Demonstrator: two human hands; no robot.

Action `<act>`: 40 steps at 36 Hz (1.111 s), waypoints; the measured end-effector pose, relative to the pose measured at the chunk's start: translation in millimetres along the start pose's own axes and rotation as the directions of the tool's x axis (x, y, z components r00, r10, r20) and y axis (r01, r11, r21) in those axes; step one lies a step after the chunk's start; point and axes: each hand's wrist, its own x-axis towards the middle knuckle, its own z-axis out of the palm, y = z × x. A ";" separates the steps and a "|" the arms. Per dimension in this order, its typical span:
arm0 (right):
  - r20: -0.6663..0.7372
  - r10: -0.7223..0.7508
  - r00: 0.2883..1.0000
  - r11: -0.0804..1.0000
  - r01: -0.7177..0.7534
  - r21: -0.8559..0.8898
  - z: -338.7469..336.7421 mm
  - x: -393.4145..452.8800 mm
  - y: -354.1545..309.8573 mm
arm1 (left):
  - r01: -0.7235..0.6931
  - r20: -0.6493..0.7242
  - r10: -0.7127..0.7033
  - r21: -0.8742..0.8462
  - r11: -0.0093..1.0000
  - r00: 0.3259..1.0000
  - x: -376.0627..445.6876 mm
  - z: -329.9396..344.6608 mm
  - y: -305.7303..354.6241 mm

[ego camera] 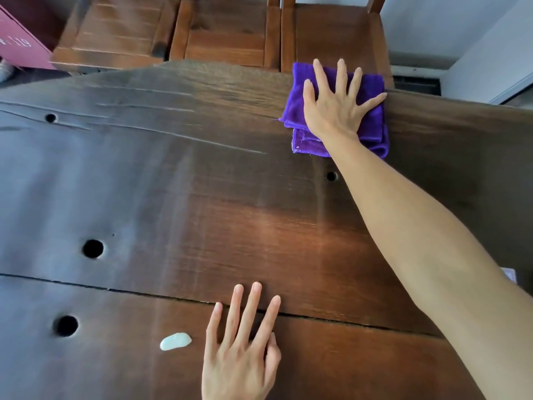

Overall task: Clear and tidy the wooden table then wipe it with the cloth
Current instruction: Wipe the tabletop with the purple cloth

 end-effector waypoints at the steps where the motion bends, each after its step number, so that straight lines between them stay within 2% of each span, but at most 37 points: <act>1: -0.009 -0.005 1.000 1.000 0.005 0.003 1.1 -3.3 -0.7 | 0.004 0.005 -0.004 -0.008 1.000 1.000 -0.1 -0.4 0.1; 11: -0.028 -0.056 0.998 0.998 0.057 0.024 19.1 -92.9 -8.3 | 0.000 0.119 0.007 -0.057 0.998 0.993 -2.1 -4.3 -1.9; 23: -0.007 -0.066 0.998 0.998 0.066 -0.018 32.7 -221.2 -3.1 | -0.025 0.105 0.039 -0.137 0.990 0.994 -3.2 -5.4 -2.9; 28: 0.022 -0.056 0.998 0.998 0.056 -0.023 33.0 -262.5 5.1 | -0.039 0.011 0.044 -0.277 0.960 0.999 -11.8 -26.5 -11.2; 31: 0.058 -0.032 0.998 0.999 0.034 -0.026 34.1 -290.8 7.6 | -0.048 -0.097 0.017 -0.325 0.944 0.995 -28.1 -49.3 -34.2; 36: 0.078 0.010 0.997 0.999 -0.007 -0.043 35.8 -344.7 7.1 | 0.025 -0.170 -0.071 -0.258 0.966 0.983 -47.8 -57.7 -116.7; 38: 0.095 0.024 0.995 0.998 -0.019 -0.053 36.6 -367.9 4.1 | 0.060 -0.154 -0.095 -0.215 0.975 0.984 -53.6 -56.2 -152.0; 40: 0.112 0.036 0.993 0.998 -0.028 -0.064 37.6 -392.2 -0.1 | 0.109 -0.078 -0.122 -0.157 0.982 0.989 -60.4 -52.6 -184.6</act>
